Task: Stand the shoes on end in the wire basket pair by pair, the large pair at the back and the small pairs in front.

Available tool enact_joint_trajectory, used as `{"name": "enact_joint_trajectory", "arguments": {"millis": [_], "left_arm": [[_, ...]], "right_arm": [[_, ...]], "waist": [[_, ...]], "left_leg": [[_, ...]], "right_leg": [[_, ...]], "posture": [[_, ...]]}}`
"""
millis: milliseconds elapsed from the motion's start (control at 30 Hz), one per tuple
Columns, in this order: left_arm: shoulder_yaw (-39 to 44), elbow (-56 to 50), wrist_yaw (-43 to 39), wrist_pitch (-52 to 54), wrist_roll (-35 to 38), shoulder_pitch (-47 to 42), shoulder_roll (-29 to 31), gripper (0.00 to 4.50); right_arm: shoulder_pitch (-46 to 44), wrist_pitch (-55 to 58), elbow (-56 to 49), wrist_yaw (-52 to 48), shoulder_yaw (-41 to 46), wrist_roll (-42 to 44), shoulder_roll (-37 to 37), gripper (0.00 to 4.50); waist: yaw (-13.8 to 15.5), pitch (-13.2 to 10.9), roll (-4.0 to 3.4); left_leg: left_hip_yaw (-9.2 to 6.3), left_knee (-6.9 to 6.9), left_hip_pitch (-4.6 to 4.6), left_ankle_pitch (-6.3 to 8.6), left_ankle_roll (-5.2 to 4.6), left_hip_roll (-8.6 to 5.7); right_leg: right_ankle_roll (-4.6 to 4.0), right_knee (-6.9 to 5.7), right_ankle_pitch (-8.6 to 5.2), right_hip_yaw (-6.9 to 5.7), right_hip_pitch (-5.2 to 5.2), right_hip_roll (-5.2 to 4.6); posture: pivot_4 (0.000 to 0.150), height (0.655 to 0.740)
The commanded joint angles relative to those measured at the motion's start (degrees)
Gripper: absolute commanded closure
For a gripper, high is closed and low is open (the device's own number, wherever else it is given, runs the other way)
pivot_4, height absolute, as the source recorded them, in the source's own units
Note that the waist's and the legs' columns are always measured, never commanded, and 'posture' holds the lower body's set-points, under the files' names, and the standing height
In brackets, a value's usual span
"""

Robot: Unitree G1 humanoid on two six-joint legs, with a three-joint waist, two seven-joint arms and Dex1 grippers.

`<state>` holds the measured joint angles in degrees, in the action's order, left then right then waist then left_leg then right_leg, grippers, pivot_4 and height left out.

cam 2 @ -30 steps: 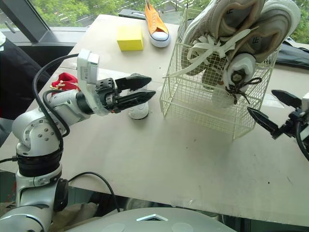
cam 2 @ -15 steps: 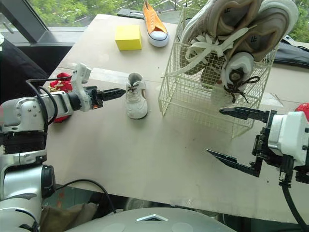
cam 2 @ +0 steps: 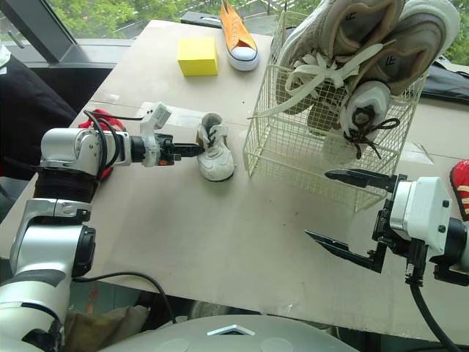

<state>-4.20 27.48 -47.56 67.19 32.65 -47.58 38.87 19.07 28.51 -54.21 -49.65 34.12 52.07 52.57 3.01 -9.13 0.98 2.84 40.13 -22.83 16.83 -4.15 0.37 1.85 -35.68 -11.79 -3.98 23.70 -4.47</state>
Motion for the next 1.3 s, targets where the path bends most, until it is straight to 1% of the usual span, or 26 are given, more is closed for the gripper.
{"name": "enact_joint_trajectory", "arguments": {"millis": [33, 167, 233, 400, 433, 500, 600, 733, 833, 933, 1067, 1167, 1300], "left_arm": [[5.7, 0.3, -1.0, 1.9, 2.9, -0.2, -2.2, 4.43], [12.3, -4.8, 0.0, 1.9, 4.8, 1.7, -1.7, 4.43], [19.6, -11.8, 2.2, 1.5, 8.0, 3.8, -1.7, 4.43], [28.3, -29.5, 8.5, 1.1, 12.5, 6.6, -2.3, 4.43], [28.9, -32.0, 9.7, -1.5, 12.1, 6.1, -2.8, 4.43], [30.9, -34.8, 10.8, -5.8, 13.8, 4.0, -5.2, 4.43], [25.7, -37.5, 8.3, -12.6, 10.8, 1.7, -5.0, 4.43], [16.0, -37.9, 2.9, -27.7, 3.6, -1.5, -7.9, 4.43], [9.6, -32.6, 0.9, -41.1, -3.7, -3.9, -11.9, 4.43], [4.1, -26.2, -0.2, -50.4, -10.5, -6.0, -14.5, 4.43], [0.0, -18.1, -1.1, -60.0, -16.8, -8.2, -16.4, 4.43], [-1.3, -15.4, -2.5, -62.8, -17.9, -8.6, -17.5, 4.43], [-2.5, -14.4, -3.4, -64.6, -19.4, -7.5, -18.5, 4.43]], "right_arm": [[1.0, -1.3, -1.4, -0.2, 0.8, -0.1, -0.9, 0.00], [2.4, -1.9, -0.3, -1.2, 2.2, -0.4, -1.8, 0.00], [3.1, -2.6, 0.6, -1.5, 2.7, -1.4, -2.7, 0.00], [3.5, -4.5, 3.1, -0.7, 3.4, -3.1, -5.5, 0.00], [3.2, -5.3, 3.7, 0.0, 3.4, -3.8, -6.6, 0.00], [2.5, -6.9, 4.9, 1.3, 3.4, -5.2, -8.5, 0.00], [2.8, -7.7, 6.6, 1.9, 3.2, -6.1, -10.5, 0.00], [4.5, -9.2, 6.7, 3.3, 3.1, -8.3, -13.1, 0.00], [5.8, -8.9, 3.8, 5.8, 4.4, -7.5, -14.4, 0.00], [7.1, -8.7, 0.7, 8.1, 6.9, -5.4, -15.0, 0.00], [8.1, -9.0, -2.8, 11.2, 9.9, -2.1, -14.7, 0.00], [7.9, -8.5, -3.8, 13.0, 11.0, -0.7, -13.7, 0.00], [8.1, -8.1, -2.4, 12.9, 14.6, 2.2, -11.1, 0.00]], "waist": [[0.1, 0.0, 0.00], [-0.5, -0.1, 0.07], [-0.9, -0.1, 0.09], [-0.9, -0.1, 0.08], [-0.8, -0.1, 0.07], [-0.3, -0.1, 0.07], [-0.3, -0.1, 0.07], [0.1, -0.1, 0.05], [-0.2, -0.1, -0.02], [-0.3, -0.1, -0.03], [-0.7, -0.1, -0.04], [-0.7, -0.1, -0.03], [-0.5, -0.1, 0.00]], "left_leg": [[0.00, 0.00, -0.01, 0.01, -0.01, 0.00], [-0.02, -0.01, -0.17, -0.03, -0.08, 0.00], [-0.01, -0.08, -0.16, -0.03, -0.08, 0.00], [-0.02, -0.14, -0.13, 0.01, 0.02, 0.00], [-0.01, -0.13, -0.09, 0.04, 0.08, 0.00], [-0.02, -0.13, -0.07, 0.06, 0.15, -0.01], [0.00, -0.10, -0.03, 0.05, 0.23, -0.06], [0.03, -0.10, 0.02, 0.04, 0.22, -0.11], [0.10, -0.11, 0.05, -0.09, -0.01, -0.13], [0.09, -0.11, 0.06, -0.10, -0.03, -0.11], [0.11, -0.11, 0.07, -0.10, -0.07, -0.10], [0.11, -0.11, 0.08, -0.09, -0.10, -0.06], [0.10, -0.10, 0.07, -0.05, -0.17, -0.06]], "right_leg": [[0.00, 0.00, 0.00, -0.01, 0.00, -0.01], [0.00, 0.00, 0.00, -0.04, 0.17, -0.02], [0.00, 0.00, 0.01, -0.03, 0.19, -0.02], [0.00, 0.01, 0.01, -0.03, 0.19, -0.02], [-0.01, 0.01, 0.01, -0.03, 0.14, -0.02], [0.00, 0.01, 0.01, -0.04, 0.11, -0.03], [0.00, -0.01, 0.02, -0.06, 0.04, -0.04], [-0.01, -0.03, 0.02, -0.09, -0.02, -0.02], [0.00, -0.02, 0.02, -0.01, -0.02, 0.02], [0.00, -0.06, 0.02, 0.00, -0.02, 0.14], [0.01, -0.06, 0.02, 0.09, -0.02, 0.27], [0.02, -0.06, 0.02, 0.11, -0.01, 0.33], [0.06, -0.04, 0.03, 0.10, -0.03, 0.33]], "posture": [[0.150, 0.7400], [0.150, 0.7400], [0.150, 0.7400], [0.150, 0.7400], [0.150, 0.7400], [0.150, 0.7400], [0.150, 0.7400], [0.150, 0.7400], [0.150, 0.7400], [0.150, 0.7400], [0.150, 0.7400], [0.150, 0.7400], [0.150, 0.7400]]}}
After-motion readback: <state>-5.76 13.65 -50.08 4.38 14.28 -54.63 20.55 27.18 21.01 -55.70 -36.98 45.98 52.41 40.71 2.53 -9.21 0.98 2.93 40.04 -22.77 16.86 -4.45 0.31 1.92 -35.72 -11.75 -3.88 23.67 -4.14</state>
